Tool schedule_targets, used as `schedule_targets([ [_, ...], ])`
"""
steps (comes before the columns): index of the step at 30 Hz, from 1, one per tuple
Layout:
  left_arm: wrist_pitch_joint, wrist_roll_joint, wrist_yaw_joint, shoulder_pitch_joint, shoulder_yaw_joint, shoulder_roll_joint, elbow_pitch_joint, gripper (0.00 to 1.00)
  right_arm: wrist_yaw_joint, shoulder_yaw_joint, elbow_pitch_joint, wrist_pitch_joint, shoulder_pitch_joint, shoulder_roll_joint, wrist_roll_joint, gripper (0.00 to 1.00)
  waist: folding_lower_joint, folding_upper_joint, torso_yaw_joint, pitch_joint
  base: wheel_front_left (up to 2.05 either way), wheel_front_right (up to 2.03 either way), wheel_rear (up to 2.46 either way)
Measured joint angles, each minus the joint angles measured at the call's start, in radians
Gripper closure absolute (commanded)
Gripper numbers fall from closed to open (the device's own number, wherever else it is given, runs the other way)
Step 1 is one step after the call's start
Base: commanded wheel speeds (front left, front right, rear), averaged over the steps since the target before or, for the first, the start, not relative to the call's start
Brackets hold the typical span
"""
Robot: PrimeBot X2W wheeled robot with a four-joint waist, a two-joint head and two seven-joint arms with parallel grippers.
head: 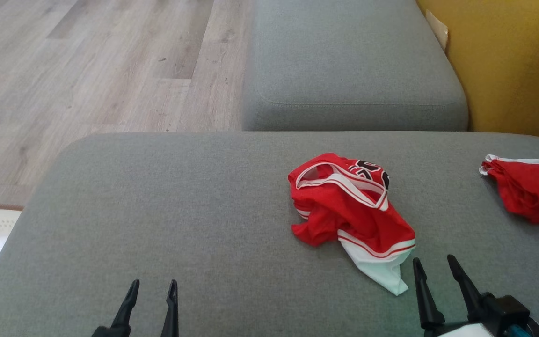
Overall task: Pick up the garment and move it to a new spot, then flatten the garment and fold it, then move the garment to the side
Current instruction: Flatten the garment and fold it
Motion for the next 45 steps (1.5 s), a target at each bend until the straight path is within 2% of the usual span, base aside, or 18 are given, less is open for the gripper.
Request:
schedule_targets([
  [12, 0.0, 0.0, 0.0, 0.0, -0.005, 0.0, 0.003, 0.0, 0.0, 0.001, 0.001, 0.0, 0.0, 0.0, 0.0, 0.0, 0.0, 0.0, -0.001, -0.003, 0.0, 0.0, 0.0],
  [16, 0.0, -0.03, -0.011, -0.003, -0.042, 0.0, 0.012, 0.0, 0.0, 0.005, -0.001, 0.0, 0.0, 0.0, 0.0, 0.0, 0.0, 0.0, -0.007, 0.006, 0.0, 0.0, 0.0],
  [20, 0.0, -0.1, -0.051, -0.066, -0.15, 0.0, 0.061, 0.0, 0.0, 0.013, -0.018, 0.0, -0.003, 0.0, -0.004, 0.0, 0.0, 0.0, -0.025, 0.028, 0.0, 0.0, 0.0],
  [23, 0.0, -0.181, -0.073, -0.164, -0.267, 0.0, 0.098, 0.0, 0.0, 0.012, -0.036, 0.0, -0.012, 0.0, -0.02, 0.0, 0.0, 0.0, -0.05, 0.047, 0.0, 0.0, 0.0],
  [24, 0.0, -0.256, -0.083, -0.226, -0.35, 0.0, 0.123, 0.0, 0.0, 0.006, -0.049, 0.0, -0.028, 0.0, -0.02, 0.0, 0.0, 0.0, -0.072, 0.062, 0.0, 0.0, 0.0],
  [28, 0.0, -0.455, -0.089, -0.326, -0.485, -0.001, 0.185, 0.0, 0.0, 0.019, -0.079, 0.0, -0.075, 0.0, -0.03, 0.0, 0.0, 0.0, -0.126, 0.098, 0.0, 0.0, 0.0],
  [30, 0.0, -0.515, -0.079, -0.382, -0.544, -0.001, 0.225, 0.0, 0.0, 0.033, -0.09, 0.0, -0.092, 0.0, -0.03, 0.0, 0.0, 0.0, -0.154, 0.119, 0.0, 0.0, 0.0],
  [34, 0.0, -0.569, -0.044, -0.531, -0.65, -0.001, 0.3, 0.0, 0.0, 0.042, -0.111, 0.0, -0.114, -0.003, -0.03, 0.0, 0.0001, 0.0, -0.202, 0.179, 0.0, 0.0, 0.0],
  [40, 0.0, -0.727, -0.017, -0.752, -0.753, -0.004, 0.361, 0.0, 0.0, 0.041, -0.142, 0.0, -0.184, -0.009, -0.03, 0.0, 0.0002, 0.0, -0.248, 0.296, 0.0, 0.0, 0.0],
  [45, 0.001, -0.855, 0.017, -0.867, -0.855, -0.004, 0.451, 0.0, 0.0, 0.041, -0.151, 0.0, -0.232, -0.016, -0.03, 0.0, 0.0002, 0.0, -0.283, 0.365, 0.0, 0.0, 0.0],
])
